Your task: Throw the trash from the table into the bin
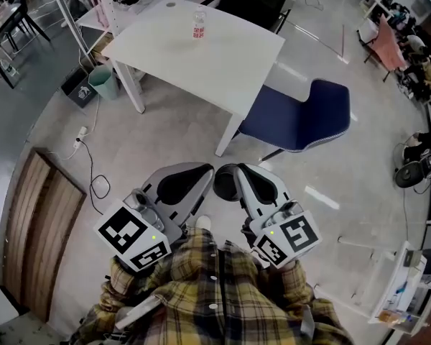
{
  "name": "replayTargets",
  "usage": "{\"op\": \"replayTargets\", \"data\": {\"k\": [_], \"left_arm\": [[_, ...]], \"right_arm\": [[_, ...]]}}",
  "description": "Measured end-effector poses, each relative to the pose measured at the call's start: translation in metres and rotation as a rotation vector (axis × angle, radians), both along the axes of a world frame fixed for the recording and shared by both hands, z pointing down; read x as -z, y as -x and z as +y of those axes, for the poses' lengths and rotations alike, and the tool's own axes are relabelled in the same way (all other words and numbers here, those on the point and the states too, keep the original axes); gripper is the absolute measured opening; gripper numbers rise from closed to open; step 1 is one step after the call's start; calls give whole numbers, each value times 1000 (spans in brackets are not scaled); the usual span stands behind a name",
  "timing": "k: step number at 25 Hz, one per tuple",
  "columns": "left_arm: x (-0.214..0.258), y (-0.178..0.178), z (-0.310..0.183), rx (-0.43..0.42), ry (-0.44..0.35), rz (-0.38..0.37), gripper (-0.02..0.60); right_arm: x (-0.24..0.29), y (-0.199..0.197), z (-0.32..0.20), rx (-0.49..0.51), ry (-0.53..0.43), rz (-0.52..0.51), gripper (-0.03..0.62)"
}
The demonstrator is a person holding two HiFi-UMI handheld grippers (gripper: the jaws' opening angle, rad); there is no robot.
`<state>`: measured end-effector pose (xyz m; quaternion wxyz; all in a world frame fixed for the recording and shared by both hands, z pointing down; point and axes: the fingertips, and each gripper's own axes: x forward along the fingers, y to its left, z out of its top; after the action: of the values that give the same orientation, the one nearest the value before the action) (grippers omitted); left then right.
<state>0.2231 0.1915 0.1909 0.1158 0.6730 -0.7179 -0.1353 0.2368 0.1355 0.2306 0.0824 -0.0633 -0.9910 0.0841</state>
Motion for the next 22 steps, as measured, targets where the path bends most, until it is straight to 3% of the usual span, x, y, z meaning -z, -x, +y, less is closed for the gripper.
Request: {"op": "replayTargets", "data": {"k": [5, 12, 17, 22], "left_arm": [[-3, -4, 4, 30, 8, 1, 11], [-13, 29, 12, 63, 13, 13, 11], [-15, 78, 17, 59, 3, 8, 11], [-8, 153, 26, 42, -6, -5, 11]], "right_arm": [[-6, -2, -1, 17, 15, 7, -2], [-16, 32, 7, 51, 24, 24, -2], [-22, 79, 19, 61, 12, 33, -2], [-19, 152, 28, 50, -3, 29, -2]]}}
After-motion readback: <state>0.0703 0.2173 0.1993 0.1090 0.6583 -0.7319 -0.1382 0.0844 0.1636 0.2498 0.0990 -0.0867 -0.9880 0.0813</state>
